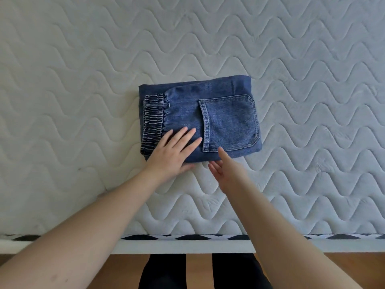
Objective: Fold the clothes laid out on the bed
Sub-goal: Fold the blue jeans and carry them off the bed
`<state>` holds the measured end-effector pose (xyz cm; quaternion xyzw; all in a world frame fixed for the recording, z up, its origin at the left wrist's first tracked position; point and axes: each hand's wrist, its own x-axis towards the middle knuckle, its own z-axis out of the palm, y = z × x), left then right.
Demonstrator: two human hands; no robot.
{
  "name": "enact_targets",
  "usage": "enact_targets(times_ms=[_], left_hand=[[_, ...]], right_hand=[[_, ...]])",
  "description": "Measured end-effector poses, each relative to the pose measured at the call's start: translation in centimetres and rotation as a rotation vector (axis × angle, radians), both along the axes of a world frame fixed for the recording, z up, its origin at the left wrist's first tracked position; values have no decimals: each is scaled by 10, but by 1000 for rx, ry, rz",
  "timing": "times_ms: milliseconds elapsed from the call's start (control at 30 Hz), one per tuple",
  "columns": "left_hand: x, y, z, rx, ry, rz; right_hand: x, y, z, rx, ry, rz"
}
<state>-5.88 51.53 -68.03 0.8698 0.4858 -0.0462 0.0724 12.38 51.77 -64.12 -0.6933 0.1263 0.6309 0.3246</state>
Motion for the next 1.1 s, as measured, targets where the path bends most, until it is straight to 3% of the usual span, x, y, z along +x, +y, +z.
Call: enact_targets(times_ms=[133,267,400,600,733,833,900,1000,1100], left_hand=[[16,-1,1,27,-2,54],[23,5,-1,113,-53,143],[21,13,-5,174,-60,114],[22,-7,-25,155,60,62],[25,-6,-28,145,62,99],[24,-7,-21,108,25,139],[22,-10,-15,72,-41,191],[26,-8,-8,163,-144,194],[51,3,-5,256,-148,112]], right_hand=[[-6,13,3,9,1,-103],[-4,16,3,208,166,-187],[3,12,-9,267,156,-80],[20,8,-21,139,58,17],[42,10,-25,69,-64,41],[70,16,-24,104,-156,-130],[89,19,-23,103,-326,-216],[99,23,-22,171,-649,11],[92,34,-31,334,-884,432]])
